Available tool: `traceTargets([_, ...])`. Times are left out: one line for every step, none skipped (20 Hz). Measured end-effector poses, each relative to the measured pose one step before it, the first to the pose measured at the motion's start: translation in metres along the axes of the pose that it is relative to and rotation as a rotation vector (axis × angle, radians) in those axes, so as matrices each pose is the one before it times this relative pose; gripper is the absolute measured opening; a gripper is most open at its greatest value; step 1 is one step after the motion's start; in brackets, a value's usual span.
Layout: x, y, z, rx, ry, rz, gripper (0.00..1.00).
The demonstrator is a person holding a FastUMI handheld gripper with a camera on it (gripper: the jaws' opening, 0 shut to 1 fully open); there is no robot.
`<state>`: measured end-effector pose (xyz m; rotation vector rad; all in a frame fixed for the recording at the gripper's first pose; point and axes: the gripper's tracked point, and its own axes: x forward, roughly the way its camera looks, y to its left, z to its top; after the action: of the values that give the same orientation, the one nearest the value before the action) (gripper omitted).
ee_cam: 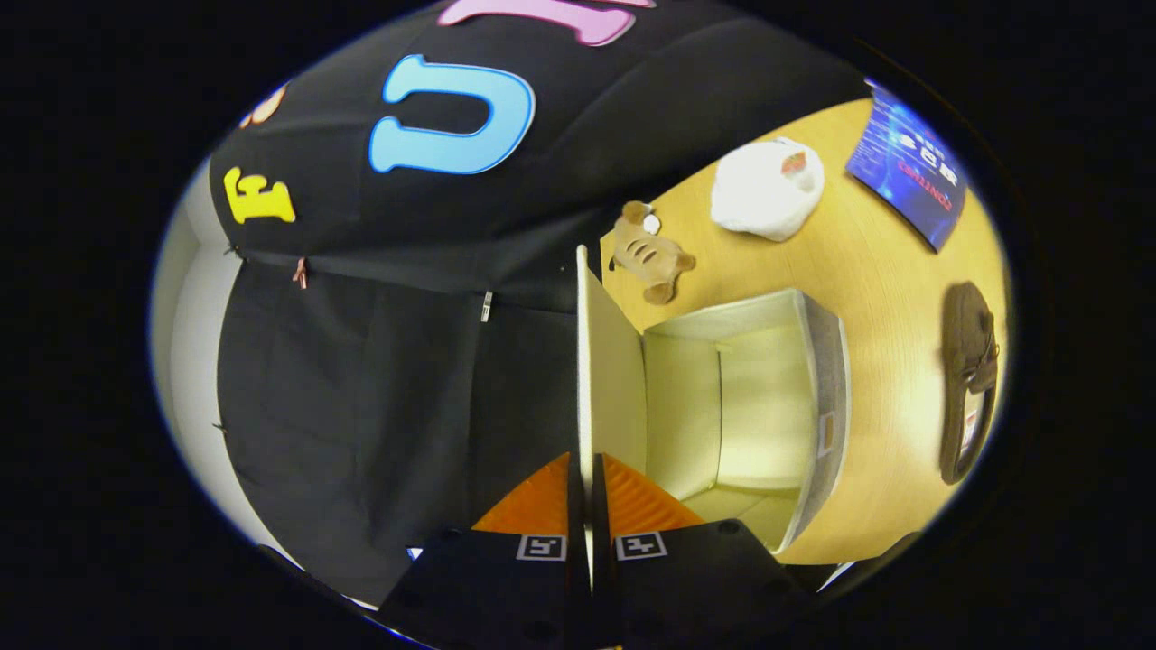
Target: Open the storage box then place both shoes into the box .Put the left shoe in first, then the right shoe, with the right side of both shoes facing outward in a uniform manner.
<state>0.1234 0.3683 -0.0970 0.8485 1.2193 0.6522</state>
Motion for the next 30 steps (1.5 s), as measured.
traceTargets([0.00751,0.01242,-0.00130,-0.03033,-0.00164,-0.00989,0.06])
traceTargets([0.00777,0.01108,-0.00208,-0.02938,0.00507,-0.00816,0.07])
traceTargets([0.01008,0.00960,-0.00221,-0.02063,0.00380,-0.00484,0.08])
traceTargets([0.00946,0.00928,-0.00070,-0.01712,0.00590,-0.00609,0.08])
traceTargets([0.01095,0.01037,-0.00108,-0.01263,0.00385,-0.00355,0.08])
traceTargets([0.00934,0.00836,0.00007,-0.00661,0.00385,-0.00249,0.08])
traceTargets([0.01025,0.00896,-0.00133,-0.00574,0.00511,-0.00266,0.09])
traceTargets([0.01176,0.00710,-0.00110,-0.00808,0.00804,-0.00524,0.09])
traceTargets([0.01182,0.00533,-0.00172,-0.00304,0.00922,-0.00735,0.08])
traceTargets([0.01268,0.00597,-0.00133,-0.00435,0.00734,-0.00560,0.08])
traceTargets([0.01141,0.00620,-0.00210,-0.00696,0.00708,-0.00938,0.08])
traceTargets([0.01301,0.00452,-0.00197,-0.00523,0.00523,-0.00921,0.09])
traceTargets([0.01151,0.00557,-0.00308,-0.00415,0.00631,-0.00922,0.08])
traceTargets([0.01220,0.00309,-0.00187,-0.00491,0.00704,-0.01017,0.09])
traceTargets([0.01357,0.00235,-0.00271,-0.00408,0.00535,-0.01261,0.09])
traceTargets([0.01220,0.00201,-0.00172,-0.00300,0.00324,-0.01313,0.09])
traceTargets([0.01221,0.00155,-0.00314,-0.00461,0.00474,-0.01306,0.09])
traceTargets([0.01253,0.00120,-0.00302,-0.00660,0.00415,-0.01703,0.09])
traceTargets([0.00929,-0.00074,-0.00091,-0.00663,0.00100,-0.01353,0.09])
traceTargets([0.00705,-0.00022,-0.00140,-0.00456,-0.00135,-0.01589,0.09])
traceTargets([0.00744,-0.00352,0.00088,-0.01844,-0.00926,-0.02134,0.11])
traceTargets([0.00806,-0.00632,0.00554,-0.02811,-0.01747,-0.02890,0.17])
traceTargets([0.00563,-0.00180,0.00177,-0.02487,-0.01317,-0.01354,0.28])
traceTargets([0.00099,-0.00226,0.00299,-0.01333,-0.00830,-0.01205,0.30])
traceTargets([0.00063,0.00012,0.00242,-0.00412,-0.00718,-0.00356,0.37])
traceTargets([0.00197,0.00059,0.00163,0.00534,-0.00193,0.00621,0.53])
traceTargets([-0.00223,0.00128,0.00410,0.00794,-0.01040,0.00987,0.69])
traceTargets([-0.00409,-0.00023,0.00638,-0.00108,-0.02328,0.00529,0.71])
traceTargets([-0.00677,-0.00295,0.00683,-0.00799,-0.02814,-0.00081,0.72])
traceTargets([-0.00969,-0.00611,0.00702,-0.01262,-0.02763,-0.00670,0.77])
